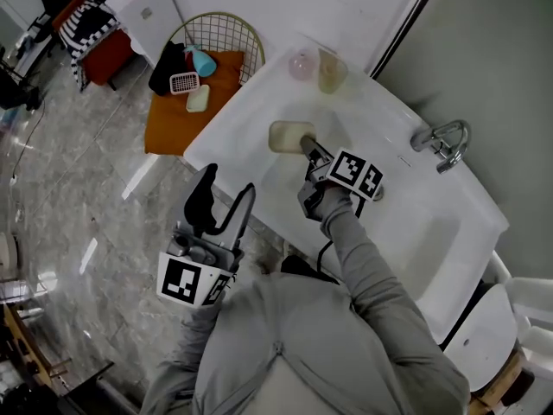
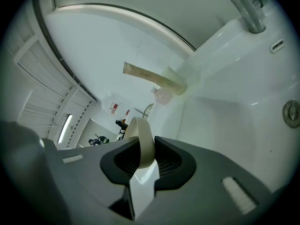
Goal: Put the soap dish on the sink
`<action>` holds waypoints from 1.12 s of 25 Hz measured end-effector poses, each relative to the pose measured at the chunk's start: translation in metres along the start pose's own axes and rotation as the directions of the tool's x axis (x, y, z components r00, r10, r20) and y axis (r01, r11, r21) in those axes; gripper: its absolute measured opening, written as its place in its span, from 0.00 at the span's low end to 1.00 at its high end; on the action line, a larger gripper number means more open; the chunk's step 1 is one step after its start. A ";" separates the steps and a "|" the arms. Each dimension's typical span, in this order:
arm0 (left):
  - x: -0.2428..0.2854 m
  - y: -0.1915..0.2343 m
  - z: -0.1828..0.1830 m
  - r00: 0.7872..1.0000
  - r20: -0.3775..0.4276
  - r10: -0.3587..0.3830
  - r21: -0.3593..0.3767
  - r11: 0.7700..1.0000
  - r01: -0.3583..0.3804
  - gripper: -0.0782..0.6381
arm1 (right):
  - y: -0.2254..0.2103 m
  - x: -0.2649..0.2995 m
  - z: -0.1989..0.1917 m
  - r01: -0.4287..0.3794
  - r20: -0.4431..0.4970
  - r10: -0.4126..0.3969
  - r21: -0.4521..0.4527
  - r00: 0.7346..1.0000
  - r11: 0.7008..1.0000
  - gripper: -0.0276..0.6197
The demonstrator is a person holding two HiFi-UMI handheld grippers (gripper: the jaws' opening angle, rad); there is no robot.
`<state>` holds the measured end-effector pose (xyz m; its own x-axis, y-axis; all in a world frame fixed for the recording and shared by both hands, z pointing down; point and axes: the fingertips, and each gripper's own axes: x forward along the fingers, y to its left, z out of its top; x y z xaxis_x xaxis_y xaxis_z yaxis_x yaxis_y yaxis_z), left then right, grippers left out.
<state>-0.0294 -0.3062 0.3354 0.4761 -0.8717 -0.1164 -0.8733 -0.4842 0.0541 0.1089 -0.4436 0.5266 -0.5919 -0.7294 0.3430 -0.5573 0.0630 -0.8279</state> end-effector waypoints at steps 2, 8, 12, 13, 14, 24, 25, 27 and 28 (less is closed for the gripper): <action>0.002 0.003 -0.001 1.000 -0.006 0.019 0.006 1.000 -0.019 0.50 | -0.007 0.016 -0.003 0.012 -0.027 -0.012 -0.001 1.000 1.000 0.14; 0.008 0.011 -0.004 0.998 -0.022 0.059 0.012 0.998 -0.059 0.50 | -0.026 0.053 -0.011 0.062 -0.080 -0.063 -0.015 0.995 0.998 0.14; 0.014 0.014 -0.006 0.997 -0.026 0.069 0.015 0.998 -0.069 0.50 | -0.033 0.069 -0.015 0.074 -0.092 -0.076 -0.017 0.993 0.997 0.14; 0.016 0.015 -0.007 0.997 -0.029 0.071 0.014 0.997 -0.071 0.50 | -0.034 0.073 -0.016 0.075 -0.094 -0.076 -0.016 0.993 0.997 0.14; 0.017 0.016 -0.008 0.997 -0.032 0.074 0.014 0.997 -0.074 0.50 | -0.035 0.076 -0.017 0.076 -0.095 -0.078 -0.016 0.992 0.997 0.14; 0.019 0.027 -0.014 0.995 -0.055 0.087 0.016 0.996 -0.086 0.50 | -0.035 0.096 -0.014 0.085 -0.097 -0.094 -0.089 0.991 0.992 0.14; 0.019 0.027 -0.014 0.995 -0.055 0.087 0.014 0.996 -0.086 0.50 | -0.035 0.096 -0.014 0.088 -0.096 -0.098 -0.106 0.991 0.991 0.14; 0.018 0.029 -0.014 0.995 -0.055 0.087 0.014 0.996 -0.087 0.50 | -0.034 0.097 -0.014 0.091 -0.094 -0.105 -0.144 0.990 0.985 0.15; 0.017 0.030 -0.015 0.995 -0.054 0.087 0.016 0.996 -0.087 0.50 | -0.033 0.097 -0.014 0.090 -0.094 -0.106 -0.163 0.990 0.983 0.15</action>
<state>-0.0460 -0.3372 0.3496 0.4030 -0.9134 -0.0572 -0.9127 -0.4057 0.0486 0.0610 -0.5069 0.5933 -0.5812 -0.6650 0.4689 -0.6956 0.1070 -0.7104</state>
